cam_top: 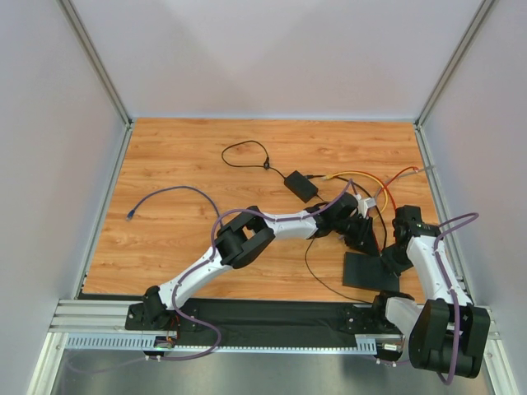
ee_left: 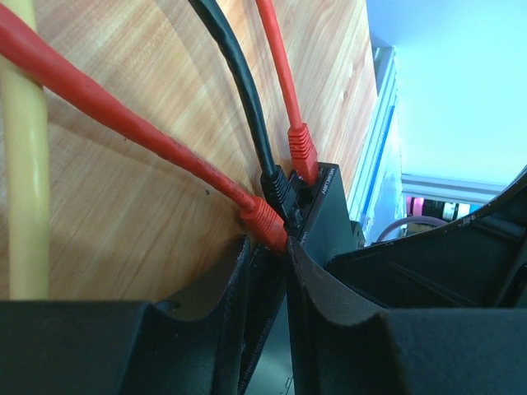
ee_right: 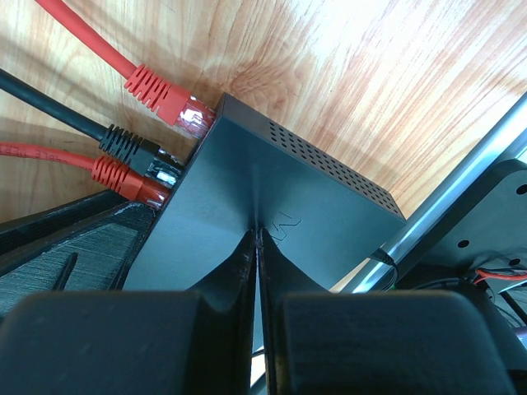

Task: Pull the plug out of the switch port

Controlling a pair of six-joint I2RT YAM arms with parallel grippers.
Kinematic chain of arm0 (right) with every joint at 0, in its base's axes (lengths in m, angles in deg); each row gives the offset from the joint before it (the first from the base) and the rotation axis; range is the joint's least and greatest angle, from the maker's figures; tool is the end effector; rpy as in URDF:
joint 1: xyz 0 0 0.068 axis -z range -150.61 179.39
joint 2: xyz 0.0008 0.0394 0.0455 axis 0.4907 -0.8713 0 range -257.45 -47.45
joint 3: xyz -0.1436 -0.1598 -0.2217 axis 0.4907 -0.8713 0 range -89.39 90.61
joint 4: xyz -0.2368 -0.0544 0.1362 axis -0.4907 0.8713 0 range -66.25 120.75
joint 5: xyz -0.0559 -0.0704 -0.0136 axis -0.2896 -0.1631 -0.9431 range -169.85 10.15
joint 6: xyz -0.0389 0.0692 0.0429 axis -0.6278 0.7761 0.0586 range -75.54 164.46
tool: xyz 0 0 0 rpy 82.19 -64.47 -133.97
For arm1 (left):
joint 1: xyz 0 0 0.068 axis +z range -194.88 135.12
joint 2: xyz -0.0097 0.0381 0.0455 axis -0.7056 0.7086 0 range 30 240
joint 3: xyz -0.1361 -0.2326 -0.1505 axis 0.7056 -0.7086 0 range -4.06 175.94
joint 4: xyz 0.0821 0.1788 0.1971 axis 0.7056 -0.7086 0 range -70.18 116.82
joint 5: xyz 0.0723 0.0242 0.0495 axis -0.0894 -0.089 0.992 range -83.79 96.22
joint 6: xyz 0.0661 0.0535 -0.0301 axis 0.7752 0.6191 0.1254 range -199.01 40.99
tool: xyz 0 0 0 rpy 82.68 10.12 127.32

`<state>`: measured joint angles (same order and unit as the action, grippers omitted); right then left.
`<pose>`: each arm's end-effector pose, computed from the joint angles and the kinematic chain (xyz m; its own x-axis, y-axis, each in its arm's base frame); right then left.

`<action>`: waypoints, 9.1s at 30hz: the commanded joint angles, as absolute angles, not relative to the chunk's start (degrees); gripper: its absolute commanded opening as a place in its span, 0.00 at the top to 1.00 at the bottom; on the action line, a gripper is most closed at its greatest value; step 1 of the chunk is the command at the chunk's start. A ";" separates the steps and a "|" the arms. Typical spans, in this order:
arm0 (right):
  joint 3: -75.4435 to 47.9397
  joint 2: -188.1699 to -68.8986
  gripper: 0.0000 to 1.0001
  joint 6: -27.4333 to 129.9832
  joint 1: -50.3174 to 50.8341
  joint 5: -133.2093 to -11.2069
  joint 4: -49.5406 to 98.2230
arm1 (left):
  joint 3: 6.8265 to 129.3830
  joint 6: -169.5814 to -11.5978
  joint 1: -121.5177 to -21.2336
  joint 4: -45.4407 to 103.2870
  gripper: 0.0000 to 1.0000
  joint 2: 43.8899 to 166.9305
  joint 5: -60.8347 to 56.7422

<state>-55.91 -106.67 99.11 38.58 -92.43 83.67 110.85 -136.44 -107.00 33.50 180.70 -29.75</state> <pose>0.1361 -0.0398 0.1596 -0.4290 0.8759 -0.2209 0.9025 0.4259 -0.0641 0.2633 -0.5990 0.0879 -0.9276 0.2948 -0.2296 0.3227 0.3219 -0.8901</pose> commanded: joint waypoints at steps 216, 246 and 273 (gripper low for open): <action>-52.47 -115.39 0.87 90.43 43.18 -91.36 75.51 | 121.79 -142.20 -106.75 32.97 0.77 187.24 -34.30; -53.17 -117.59 0.88 90.43 43.18 -92.86 74.72 | 113.00 -147.91 -103.50 48.87 1.00 185.83 -32.28; -52.82 -117.85 0.89 89.99 43.10 -92.33 74.72 | 115.20 -137.57 -100.69 37.91 1.00 179.78 -27.01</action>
<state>-51.06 -116.01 90.00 43.08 -91.07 76.80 114.28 -146.30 -100.60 44.51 186.45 -28.88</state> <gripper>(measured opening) 0.112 0.152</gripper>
